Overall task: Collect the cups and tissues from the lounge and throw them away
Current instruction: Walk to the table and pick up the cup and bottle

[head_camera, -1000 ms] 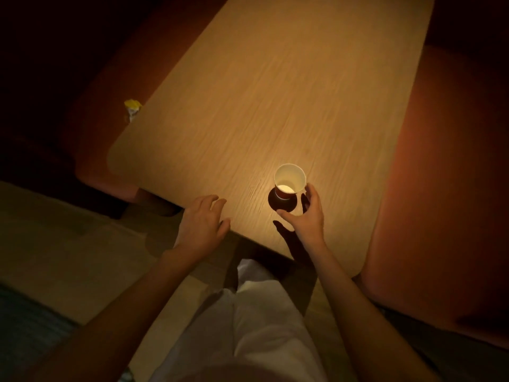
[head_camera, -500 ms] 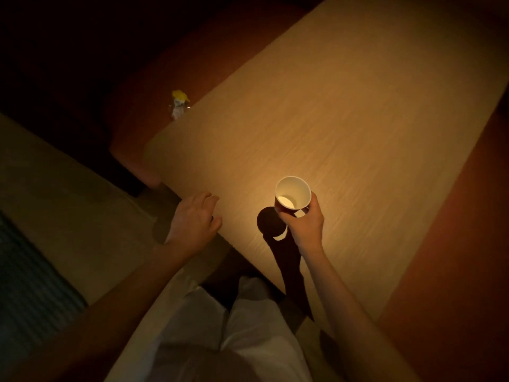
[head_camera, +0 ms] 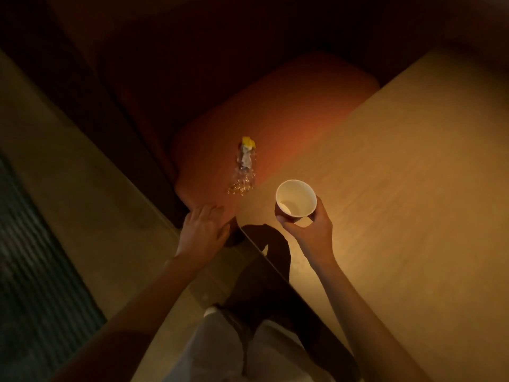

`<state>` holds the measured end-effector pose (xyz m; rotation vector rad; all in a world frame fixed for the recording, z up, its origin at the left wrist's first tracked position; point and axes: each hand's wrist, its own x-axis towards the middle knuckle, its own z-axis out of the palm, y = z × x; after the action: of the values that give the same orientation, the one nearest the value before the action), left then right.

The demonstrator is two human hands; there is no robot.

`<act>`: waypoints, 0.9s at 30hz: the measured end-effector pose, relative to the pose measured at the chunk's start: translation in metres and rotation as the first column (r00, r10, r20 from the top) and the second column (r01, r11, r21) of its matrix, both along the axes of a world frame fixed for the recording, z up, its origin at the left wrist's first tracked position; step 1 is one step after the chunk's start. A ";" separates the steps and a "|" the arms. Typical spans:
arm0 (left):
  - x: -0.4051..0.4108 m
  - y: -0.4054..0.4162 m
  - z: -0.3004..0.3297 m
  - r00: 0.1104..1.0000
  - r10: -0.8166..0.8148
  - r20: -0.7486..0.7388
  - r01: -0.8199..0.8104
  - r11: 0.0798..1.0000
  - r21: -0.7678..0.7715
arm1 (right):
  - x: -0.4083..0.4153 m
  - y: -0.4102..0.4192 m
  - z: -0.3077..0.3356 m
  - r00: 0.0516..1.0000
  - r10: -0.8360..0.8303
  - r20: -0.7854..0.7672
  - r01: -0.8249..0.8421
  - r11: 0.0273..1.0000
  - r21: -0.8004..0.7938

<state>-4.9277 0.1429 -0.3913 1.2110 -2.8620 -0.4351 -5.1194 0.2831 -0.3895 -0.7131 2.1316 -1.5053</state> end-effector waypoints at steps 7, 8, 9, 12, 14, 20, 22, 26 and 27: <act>-0.040 -0.096 -0.014 0.995 -0.083 0.059 0.082 0.996 0.017 | -0.013 -0.078 -0.008 0.998 -0.053 -0.015 0.053 0.998 0.024; -0.052 -0.109 -0.019 0.993 -0.096 0.064 0.095 0.995 0.026 | -0.019 -0.089 -0.012 0.998 -0.062 0.002 0.062 0.998 0.028; -0.066 -0.122 -0.025 0.991 -0.111 0.076 0.108 0.993 0.038 | -0.025 -0.101 -0.017 0.997 -0.073 0.023 0.072 0.997 0.028; -0.109 -0.163 -0.053 0.985 -0.126 0.118 0.122 0.992 0.038 | -0.052 -0.137 -0.037 0.995 -0.084 0.049 0.082 0.996 0.039; -0.134 -0.185 -0.073 0.979 -0.107 0.171 0.098 0.993 0.057 | -0.072 -0.160 -0.048 0.994 -0.077 0.073 0.072 0.996 0.061; -0.203 -0.248 -0.146 0.973 0.014 0.232 -0.055 0.984 0.171 | -0.127 -0.232 -0.099 0.987 -0.107 0.122 0.095 0.991 0.094; -0.222 -0.264 -0.173 0.967 0.075 0.242 -0.134 0.962 0.236 | -0.143 -0.255 -0.116 0.975 -0.140 0.172 0.127 0.988 0.089; -0.263 -0.287 -0.216 0.951 0.137 0.279 -0.212 0.941 0.262 | -0.174 -0.293 -0.147 0.965 -0.173 0.197 0.157 0.983 0.091; -0.275 -0.291 -0.226 0.948 0.161 0.274 -0.231 0.941 0.246 | -0.182 -0.300 -0.154 0.965 -0.177 0.194 0.161 0.982 0.093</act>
<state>-5.2023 -0.1483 -0.6170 1.6970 -2.9088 -0.7442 -5.3017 -0.0173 -0.5431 -0.3414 2.1247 -1.5012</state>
